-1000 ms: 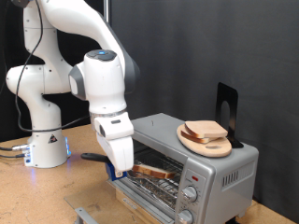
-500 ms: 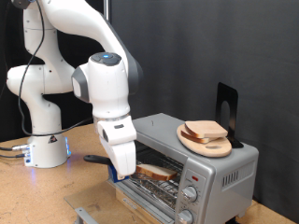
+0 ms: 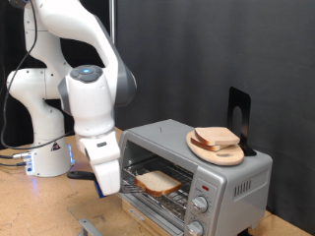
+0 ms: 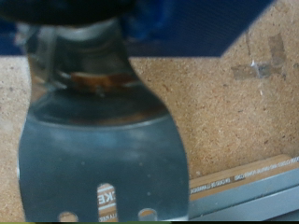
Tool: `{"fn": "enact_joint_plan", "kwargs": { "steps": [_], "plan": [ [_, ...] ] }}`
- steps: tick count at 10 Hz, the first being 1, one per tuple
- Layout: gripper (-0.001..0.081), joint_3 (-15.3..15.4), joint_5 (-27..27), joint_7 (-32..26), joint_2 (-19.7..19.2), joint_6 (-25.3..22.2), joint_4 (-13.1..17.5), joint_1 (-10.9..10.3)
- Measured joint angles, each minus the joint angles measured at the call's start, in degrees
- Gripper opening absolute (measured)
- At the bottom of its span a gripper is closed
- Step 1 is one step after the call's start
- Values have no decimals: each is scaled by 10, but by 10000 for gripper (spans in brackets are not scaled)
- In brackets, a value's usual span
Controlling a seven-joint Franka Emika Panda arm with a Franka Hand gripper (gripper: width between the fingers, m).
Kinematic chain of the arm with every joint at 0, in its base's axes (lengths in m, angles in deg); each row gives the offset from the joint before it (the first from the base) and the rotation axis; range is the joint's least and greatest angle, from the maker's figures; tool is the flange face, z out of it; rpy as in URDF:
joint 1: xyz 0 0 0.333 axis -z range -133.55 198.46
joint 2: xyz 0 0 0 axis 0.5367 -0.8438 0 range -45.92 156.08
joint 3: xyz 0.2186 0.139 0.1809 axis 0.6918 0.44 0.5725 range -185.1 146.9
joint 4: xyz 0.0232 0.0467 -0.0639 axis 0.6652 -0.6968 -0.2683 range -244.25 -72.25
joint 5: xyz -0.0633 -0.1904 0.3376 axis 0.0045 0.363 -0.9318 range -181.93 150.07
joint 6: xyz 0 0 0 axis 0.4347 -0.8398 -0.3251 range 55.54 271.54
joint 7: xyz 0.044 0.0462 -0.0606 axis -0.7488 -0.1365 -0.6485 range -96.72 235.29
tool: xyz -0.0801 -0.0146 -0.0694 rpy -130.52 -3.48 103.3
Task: Make a piece of toast with the oven
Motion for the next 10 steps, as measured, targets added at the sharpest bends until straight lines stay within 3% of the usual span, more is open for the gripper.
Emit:
{"fn": "enact_joint_plan", "kwargs": {
  "steps": [4,10],
  "plan": [
    [391,-4,-14,-19,28,2,-25,7],
    [391,7,-30,-2,31,3,-29,5]
  ]
}}
